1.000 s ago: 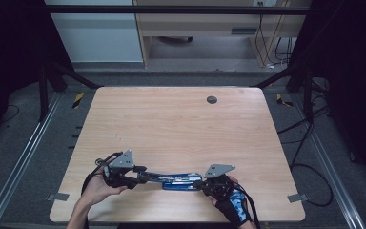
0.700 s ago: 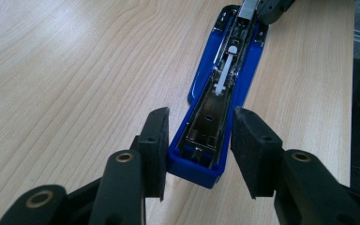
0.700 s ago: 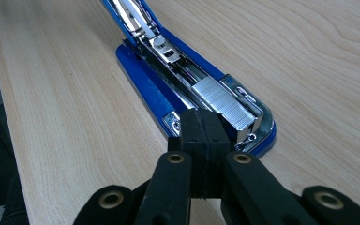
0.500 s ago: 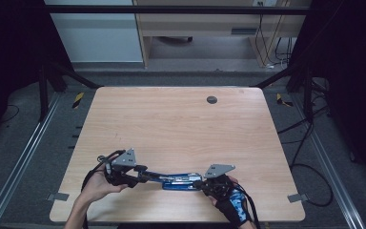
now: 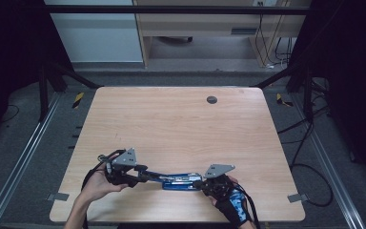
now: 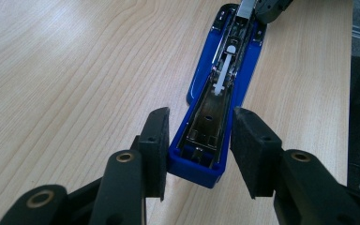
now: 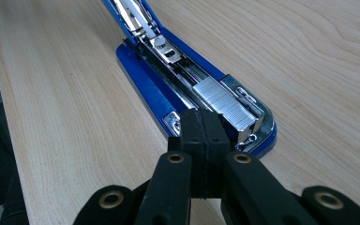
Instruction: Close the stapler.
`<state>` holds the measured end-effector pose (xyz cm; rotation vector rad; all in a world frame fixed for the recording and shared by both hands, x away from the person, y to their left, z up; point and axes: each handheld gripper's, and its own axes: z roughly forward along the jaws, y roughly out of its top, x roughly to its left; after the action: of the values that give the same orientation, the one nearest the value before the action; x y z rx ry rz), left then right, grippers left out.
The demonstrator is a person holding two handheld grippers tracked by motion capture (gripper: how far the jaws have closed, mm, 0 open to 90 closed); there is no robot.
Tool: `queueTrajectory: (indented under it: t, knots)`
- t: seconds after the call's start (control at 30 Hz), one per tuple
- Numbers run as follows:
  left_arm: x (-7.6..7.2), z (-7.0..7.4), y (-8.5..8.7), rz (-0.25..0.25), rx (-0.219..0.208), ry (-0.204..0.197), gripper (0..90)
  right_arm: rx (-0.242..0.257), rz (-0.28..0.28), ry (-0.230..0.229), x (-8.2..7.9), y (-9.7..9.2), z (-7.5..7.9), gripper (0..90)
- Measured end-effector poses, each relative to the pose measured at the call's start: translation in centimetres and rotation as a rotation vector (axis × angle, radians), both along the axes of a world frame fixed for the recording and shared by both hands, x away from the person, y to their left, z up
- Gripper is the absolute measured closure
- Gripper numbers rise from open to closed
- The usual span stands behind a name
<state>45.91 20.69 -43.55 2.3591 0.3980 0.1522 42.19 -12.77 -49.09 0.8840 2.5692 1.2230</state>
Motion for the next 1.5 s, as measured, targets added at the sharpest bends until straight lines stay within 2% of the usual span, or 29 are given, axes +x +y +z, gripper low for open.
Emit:
queueTrajectory:
  t: [0.17, 0.53, 0.7, 0.8, 1.03, 1.5]
  knots:
    - [0.0, 0.0, 0.0, -0.001, -0.003, 0.000, 58.2, -0.002, 0.009, -0.004, -0.1, 0.1, 0.1, 90.0]
    - [0.1, -0.1, 0.1, -0.005, -0.006, -0.002, 58.2, 0.052, 0.025, -0.039, 0.2, 1.2, 1.5, 90.0]
    - [0.1, -0.1, 0.1, -0.003, -0.008, -0.005, 58.2, 0.107, 0.023, -0.053, 0.6, 2.4, 2.3, 90.0]
    - [0.0, -0.2, 0.2, -0.003, -0.013, -0.005, 58.2, 0.119, 0.026, -0.062, 0.8, 3.7, 2.6, 90.0]
    - [-0.1, -0.2, 0.2, -0.002, -0.015, -0.009, 58.2, 0.129, 0.026, -0.069, 1.5, 6.6, 2.5, 90.0]
    - [0.0, -0.1, 0.1, -0.012, -0.005, -0.011, 58.4, 0.148, 0.030, -0.052, 1.8, 8.2, 1.8, 90.0]
